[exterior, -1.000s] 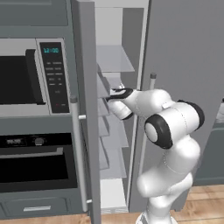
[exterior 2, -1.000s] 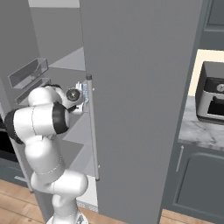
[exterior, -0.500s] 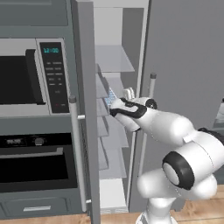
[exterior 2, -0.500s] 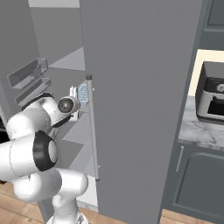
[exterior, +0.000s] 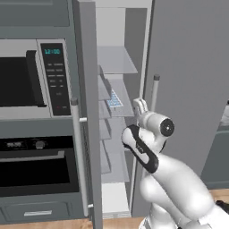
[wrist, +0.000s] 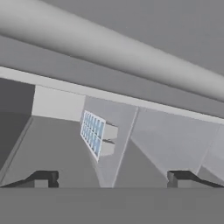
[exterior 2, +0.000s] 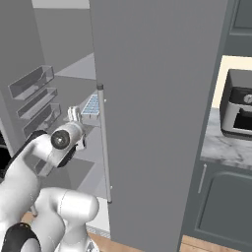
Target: The ice cube tray has been filled with water. Take the tray and place it in the freezer to make ice. Close the freezer door after placing the tray.
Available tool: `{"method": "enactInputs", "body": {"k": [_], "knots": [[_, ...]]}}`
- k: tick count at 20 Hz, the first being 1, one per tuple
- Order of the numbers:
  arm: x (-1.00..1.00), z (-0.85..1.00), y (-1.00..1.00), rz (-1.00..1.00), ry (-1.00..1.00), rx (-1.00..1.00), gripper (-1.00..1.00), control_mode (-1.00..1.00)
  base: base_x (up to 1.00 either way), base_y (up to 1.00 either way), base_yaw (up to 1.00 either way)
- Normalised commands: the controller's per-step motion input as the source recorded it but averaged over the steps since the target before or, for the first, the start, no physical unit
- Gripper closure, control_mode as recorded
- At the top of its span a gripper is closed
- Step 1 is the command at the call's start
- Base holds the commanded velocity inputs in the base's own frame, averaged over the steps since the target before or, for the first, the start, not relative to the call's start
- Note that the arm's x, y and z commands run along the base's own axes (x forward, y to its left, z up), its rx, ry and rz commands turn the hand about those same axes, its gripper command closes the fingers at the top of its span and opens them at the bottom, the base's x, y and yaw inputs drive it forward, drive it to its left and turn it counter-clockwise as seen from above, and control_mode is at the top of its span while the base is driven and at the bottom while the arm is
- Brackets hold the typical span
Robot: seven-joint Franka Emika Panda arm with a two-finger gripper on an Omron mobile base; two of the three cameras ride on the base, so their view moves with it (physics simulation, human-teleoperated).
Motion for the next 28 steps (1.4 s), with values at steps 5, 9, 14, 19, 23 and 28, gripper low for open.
{"method": "enactInputs", "body": {"k": [5,9,14,19,23,28], "knots": [[-0.59,0.88,-0.10,0.00,0.54,-0.19,-1.00,-1.00,0.00,0.00,0.00],[-0.61,0.92,-0.09,0.00,0.69,-0.09,-1.00,-1.00,0.00,0.00,0.00],[-0.73,0.44,0.00,0.08,0.62,-0.11,-1.00,-1.00,0.00,0.00,0.00],[-0.96,-0.06,0.03,0.17,0.16,-0.23,-1.00,-1.00,0.00,0.00,0.00],[-0.95,-0.20,0.00,0.09,-0.01,-0.15,-1.00,-1.00,0.00,0.00,0.00],[-0.75,-0.22,-0.08,-0.07,-0.15,0.00,-1.00,-1.00,0.00,0.00,0.00]]}}
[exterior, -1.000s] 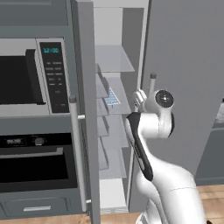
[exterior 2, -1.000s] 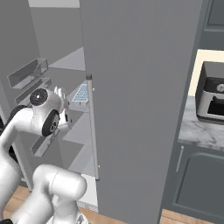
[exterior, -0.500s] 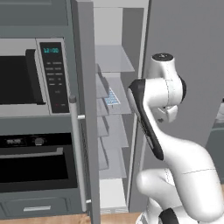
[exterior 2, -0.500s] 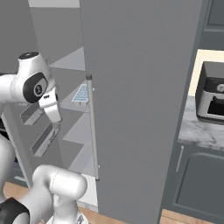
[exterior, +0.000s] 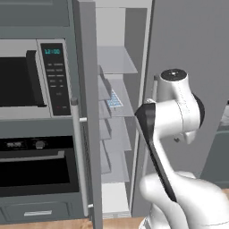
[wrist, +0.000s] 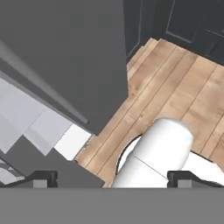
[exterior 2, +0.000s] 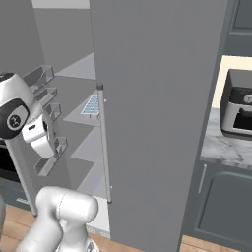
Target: The ice cube tray has been filled with water. Take the tray and place it in the freezer to make ice. Close the freezer door after placing the tray.
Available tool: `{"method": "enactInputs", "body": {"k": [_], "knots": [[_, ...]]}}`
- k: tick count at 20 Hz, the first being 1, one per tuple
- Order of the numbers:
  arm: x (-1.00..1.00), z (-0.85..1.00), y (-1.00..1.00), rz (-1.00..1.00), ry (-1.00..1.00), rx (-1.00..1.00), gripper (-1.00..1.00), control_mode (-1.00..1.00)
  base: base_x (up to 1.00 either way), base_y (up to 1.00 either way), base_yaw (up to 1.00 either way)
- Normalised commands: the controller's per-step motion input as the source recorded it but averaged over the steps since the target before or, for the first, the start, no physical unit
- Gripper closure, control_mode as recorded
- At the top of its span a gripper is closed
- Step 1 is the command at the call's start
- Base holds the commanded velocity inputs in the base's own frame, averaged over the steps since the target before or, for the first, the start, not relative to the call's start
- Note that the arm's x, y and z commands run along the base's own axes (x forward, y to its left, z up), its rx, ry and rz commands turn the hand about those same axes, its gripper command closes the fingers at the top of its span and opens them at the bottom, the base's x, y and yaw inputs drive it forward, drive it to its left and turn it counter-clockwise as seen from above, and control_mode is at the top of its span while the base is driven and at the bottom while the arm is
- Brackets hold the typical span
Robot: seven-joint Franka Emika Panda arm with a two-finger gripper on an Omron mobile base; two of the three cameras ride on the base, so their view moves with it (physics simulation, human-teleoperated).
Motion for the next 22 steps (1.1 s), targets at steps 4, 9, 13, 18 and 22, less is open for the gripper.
{"method": "enactInputs", "body": {"k": [4,9,13,18,22], "knots": [[-0.81,-0.17,-0.09,-0.13,-0.41,0.01,-1.00,-1.00,0.00,0.00,0.00],[-0.20,-0.04,0.00,0.00,-0.11,0.00,-1.00,1.00,-0.80,0.13,0.00],[0.00,0.00,0.00,0.00,0.00,0.00,-1.00,1.00,-0.75,0.48,0.00],[0.00,0.00,0.00,0.00,0.00,0.00,-1.00,1.00,-0.05,0.75,-0.03],[0.00,0.00,0.00,0.00,0.00,0.00,-1.00,1.00,0.45,0.94,-0.23]]}}
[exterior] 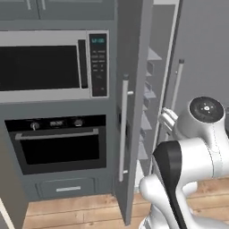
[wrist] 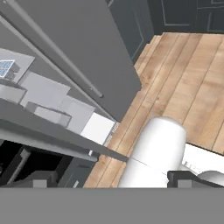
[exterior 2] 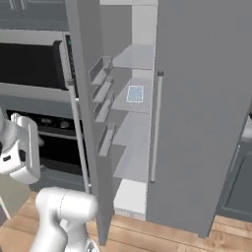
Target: The ice cube tray has been filled with water. Take the tray and place it in the freezer to make ice. Close the freezer door after placing the tray.
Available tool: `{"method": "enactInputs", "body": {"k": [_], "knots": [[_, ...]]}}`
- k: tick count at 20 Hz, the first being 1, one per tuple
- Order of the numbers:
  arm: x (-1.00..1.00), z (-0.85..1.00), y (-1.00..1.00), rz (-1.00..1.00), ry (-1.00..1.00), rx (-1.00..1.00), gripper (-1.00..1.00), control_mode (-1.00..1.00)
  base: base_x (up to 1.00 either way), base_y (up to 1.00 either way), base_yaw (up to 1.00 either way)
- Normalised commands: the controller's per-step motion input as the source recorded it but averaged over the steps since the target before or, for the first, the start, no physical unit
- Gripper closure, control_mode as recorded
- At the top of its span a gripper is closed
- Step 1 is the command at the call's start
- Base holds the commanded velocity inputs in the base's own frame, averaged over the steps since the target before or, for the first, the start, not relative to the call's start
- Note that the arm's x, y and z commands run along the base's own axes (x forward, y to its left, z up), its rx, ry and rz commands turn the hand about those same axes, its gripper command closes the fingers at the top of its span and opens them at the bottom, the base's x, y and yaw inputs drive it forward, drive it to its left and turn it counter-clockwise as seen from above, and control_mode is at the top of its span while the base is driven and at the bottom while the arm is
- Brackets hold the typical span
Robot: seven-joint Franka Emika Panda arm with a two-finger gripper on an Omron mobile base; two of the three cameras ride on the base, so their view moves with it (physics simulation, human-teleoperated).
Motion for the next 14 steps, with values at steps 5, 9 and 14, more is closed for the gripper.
{"method": "enactInputs", "body": {"k": [5,9,14], "knots": [[0.00,0.00,0.00,0.00,0.00,0.00,-1.00,1.00,0.51,0.64,-0.31],[0.00,0.00,0.00,0.00,0.00,0.00,-1.00,1.00,0.64,0.35,-0.37],[0.00,0.00,0.00,0.00,0.00,0.00,-1.00,1.00,0.39,0.57,-0.27]]}}
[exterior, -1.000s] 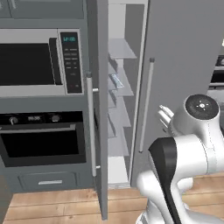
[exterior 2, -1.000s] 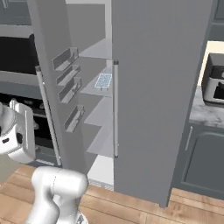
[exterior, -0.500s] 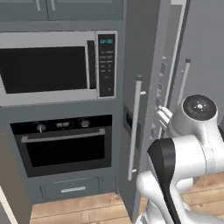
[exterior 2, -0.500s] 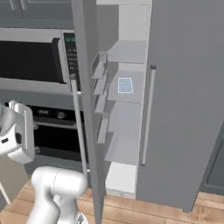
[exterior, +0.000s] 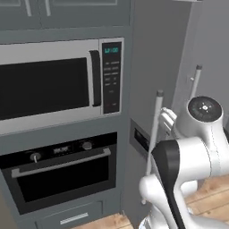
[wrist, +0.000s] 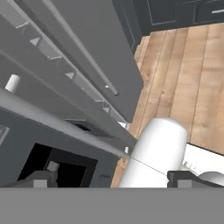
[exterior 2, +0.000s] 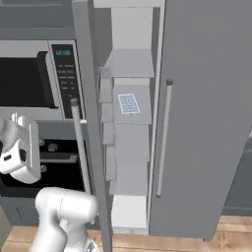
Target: The ice cube tray has been filled with water. Take the tray and place it in the freezer to make ice. Close the freezer door after placing the tray.
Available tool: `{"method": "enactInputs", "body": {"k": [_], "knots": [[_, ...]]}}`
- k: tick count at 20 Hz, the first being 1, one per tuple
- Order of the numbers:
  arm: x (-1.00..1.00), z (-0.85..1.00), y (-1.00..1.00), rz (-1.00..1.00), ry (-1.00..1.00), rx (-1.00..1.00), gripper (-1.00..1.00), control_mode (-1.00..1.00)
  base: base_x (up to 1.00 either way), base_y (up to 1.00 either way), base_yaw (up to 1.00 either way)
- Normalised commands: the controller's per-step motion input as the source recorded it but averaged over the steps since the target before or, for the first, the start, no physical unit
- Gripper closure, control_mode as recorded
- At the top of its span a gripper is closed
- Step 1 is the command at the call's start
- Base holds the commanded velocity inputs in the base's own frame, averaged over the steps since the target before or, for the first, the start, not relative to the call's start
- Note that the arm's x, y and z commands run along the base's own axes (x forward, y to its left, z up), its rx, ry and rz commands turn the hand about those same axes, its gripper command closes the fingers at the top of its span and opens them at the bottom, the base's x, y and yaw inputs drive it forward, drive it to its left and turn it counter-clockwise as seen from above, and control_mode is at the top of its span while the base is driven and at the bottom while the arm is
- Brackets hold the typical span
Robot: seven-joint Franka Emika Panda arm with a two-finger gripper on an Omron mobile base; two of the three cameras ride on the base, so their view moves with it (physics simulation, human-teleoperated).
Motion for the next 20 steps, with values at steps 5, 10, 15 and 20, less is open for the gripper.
{"method": "enactInputs", "body": {"k": [5,10,15,20], "knots": [[0.00,0.00,0.00,0.00,0.00,0.00,-1.00,1.00,0.14,0.51,-0.10],[0.44,0.00,0.00,-0.05,0.00,0.00,-1.00,-1.00,0.21,0.06,-0.05],[0.83,-0.02,0.00,-0.02,0.00,0.00,-1.00,-1.00,0.00,0.00,0.00],[0.77,-0.08,0.00,-0.01,-0.09,-0.07,-1.00,-1.00,0.00,0.00,0.00]]}}
